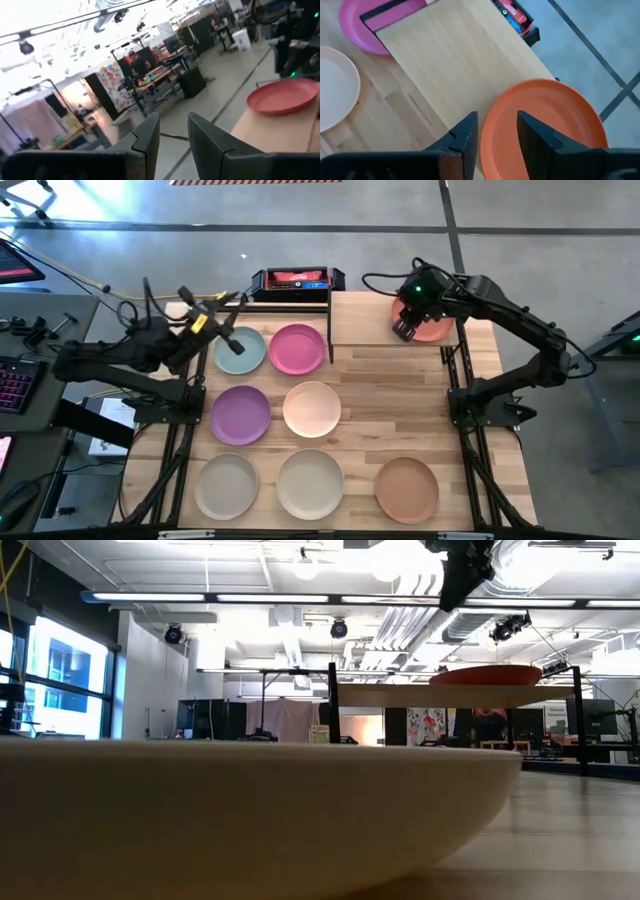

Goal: Place and stack plates onto a shelf
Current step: Stack the pink plate on top of the orange plate on the shelf

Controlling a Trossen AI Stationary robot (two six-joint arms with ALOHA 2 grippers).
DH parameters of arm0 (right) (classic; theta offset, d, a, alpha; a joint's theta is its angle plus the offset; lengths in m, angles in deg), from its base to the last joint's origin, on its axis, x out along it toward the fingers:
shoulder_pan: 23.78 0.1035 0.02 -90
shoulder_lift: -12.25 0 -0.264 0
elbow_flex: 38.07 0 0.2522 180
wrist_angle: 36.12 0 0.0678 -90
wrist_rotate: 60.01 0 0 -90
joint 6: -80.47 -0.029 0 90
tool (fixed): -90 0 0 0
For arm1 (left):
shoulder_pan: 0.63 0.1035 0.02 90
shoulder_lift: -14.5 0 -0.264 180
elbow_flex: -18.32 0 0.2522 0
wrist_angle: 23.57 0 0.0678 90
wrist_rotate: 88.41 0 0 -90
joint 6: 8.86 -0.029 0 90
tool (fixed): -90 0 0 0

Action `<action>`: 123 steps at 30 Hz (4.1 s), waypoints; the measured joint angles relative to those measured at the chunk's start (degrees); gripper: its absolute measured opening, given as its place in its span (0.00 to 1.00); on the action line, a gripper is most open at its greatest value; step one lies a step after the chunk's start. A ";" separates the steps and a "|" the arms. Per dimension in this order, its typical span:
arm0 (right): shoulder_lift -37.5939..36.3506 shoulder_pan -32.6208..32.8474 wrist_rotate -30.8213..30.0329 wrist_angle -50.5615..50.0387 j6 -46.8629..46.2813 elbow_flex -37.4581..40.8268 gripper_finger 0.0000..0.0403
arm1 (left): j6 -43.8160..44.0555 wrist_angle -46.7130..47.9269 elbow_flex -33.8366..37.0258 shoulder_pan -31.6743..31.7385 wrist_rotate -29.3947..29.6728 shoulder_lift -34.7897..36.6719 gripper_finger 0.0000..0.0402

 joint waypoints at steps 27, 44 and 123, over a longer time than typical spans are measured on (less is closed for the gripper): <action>0.02 1.70 0.04 -0.82 -1.87 0.32 0.28 | 13.24 47.91 -25.06 25.77 -37.61 -18.63 0.22; 0.02 4.54 0.02 -0.78 -4.65 0.32 0.28 | 13.30 56.11 -17.33 27.51 -51.87 -34.80 0.22; 0.00 4.63 -0.02 -0.54 -8.32 0.32 0.28 | 2.69 39.50 -6.01 24.46 -47.37 -56.01 0.22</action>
